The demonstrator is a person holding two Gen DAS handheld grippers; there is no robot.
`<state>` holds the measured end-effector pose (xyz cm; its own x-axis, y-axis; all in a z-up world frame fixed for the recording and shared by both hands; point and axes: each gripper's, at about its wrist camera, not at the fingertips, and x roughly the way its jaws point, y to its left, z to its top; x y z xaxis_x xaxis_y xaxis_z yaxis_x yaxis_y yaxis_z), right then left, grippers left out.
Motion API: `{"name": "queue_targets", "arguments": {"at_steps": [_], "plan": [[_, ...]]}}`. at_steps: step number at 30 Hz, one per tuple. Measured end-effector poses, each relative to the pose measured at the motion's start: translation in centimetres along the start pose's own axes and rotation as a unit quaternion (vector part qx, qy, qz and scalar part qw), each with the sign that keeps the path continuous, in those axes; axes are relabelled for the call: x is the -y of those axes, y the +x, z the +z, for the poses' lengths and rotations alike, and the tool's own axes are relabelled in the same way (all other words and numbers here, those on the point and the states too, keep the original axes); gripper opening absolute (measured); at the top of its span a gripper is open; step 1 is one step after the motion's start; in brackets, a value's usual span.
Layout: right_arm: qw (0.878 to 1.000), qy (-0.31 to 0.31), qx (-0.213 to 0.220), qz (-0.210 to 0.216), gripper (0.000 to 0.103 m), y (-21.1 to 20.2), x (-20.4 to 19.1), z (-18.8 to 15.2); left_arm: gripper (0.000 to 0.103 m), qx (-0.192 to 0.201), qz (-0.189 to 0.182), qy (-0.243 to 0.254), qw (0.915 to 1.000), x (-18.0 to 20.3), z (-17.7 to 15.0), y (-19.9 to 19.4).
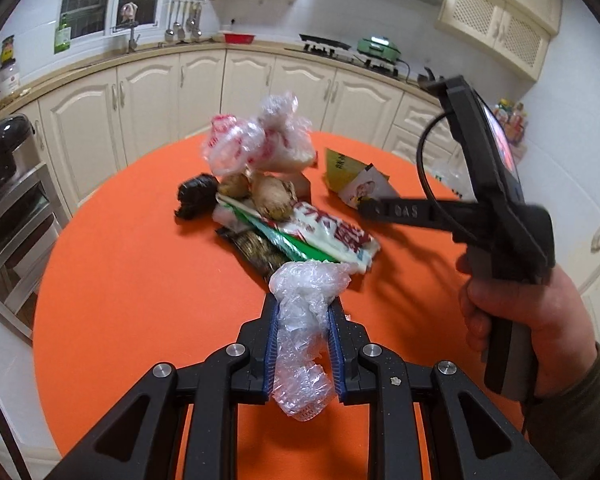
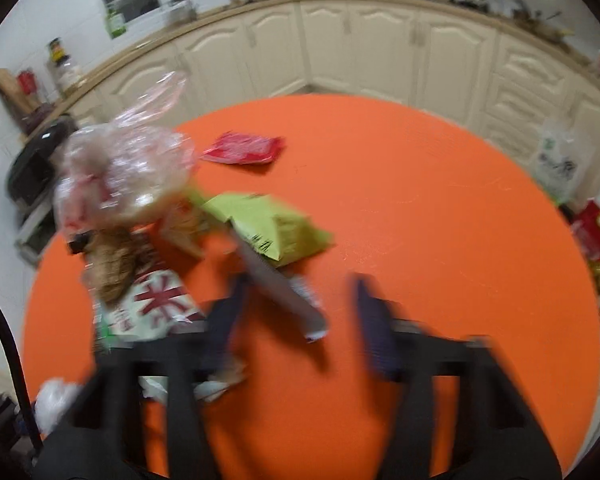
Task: Collect trash
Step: 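Grasp the clear plastic wrap with the left gripper while the right grasps a wrapper, then carry plastic wrap and wrapper to the blue bin and open both grippers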
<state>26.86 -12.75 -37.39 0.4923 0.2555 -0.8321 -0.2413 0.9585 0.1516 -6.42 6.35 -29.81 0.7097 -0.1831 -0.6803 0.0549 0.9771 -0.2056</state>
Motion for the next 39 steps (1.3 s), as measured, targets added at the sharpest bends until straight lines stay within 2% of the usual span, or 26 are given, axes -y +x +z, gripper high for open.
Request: {"name": "queue_targets", "arguments": {"at_steps": [1,3,12,20,28,32,39], "plan": [[1.0,-0.006,0.002,0.002,0.017,-0.2,-0.2,-0.1,0.018,0.003,0.0,0.0,1.0,0.1,0.1,-0.3],[1.0,-0.01,0.008,0.011,0.015,-0.7,-0.6,-0.4,0.018,0.008,-0.003,-0.001,1.0,-0.1,0.2,-0.6],[0.996,0.024,0.048,0.066,0.015,-5.9,0.3,-2.4,0.016,0.021,-0.009,0.0,0.9997,-0.1,0.0,-2.3],[0.993,0.037,0.09,0.066,0.015,-11.6,1.3,-4.6,0.016,0.049,-0.016,0.026,0.9983,2.8,0.3,-4.5],[0.985,0.062,0.15,0.051,0.015,-19.0,3.3,-7.2,0.016,0.084,-0.032,0.074,0.9932,7.8,1.4,-6.4],[0.98,0.09,0.175,0.03,0.015,-22.7,6.0,-9.0,0.016,0.095,-0.052,0.101,0.9889,10.9,2.3,-6.8],[0.966,0.156,0.204,-0.033,0.015,-27.9,13.2,-13.3,0.017,0.096,-0.103,0.151,0.9786,18.0,3.6,-5.4]]}}
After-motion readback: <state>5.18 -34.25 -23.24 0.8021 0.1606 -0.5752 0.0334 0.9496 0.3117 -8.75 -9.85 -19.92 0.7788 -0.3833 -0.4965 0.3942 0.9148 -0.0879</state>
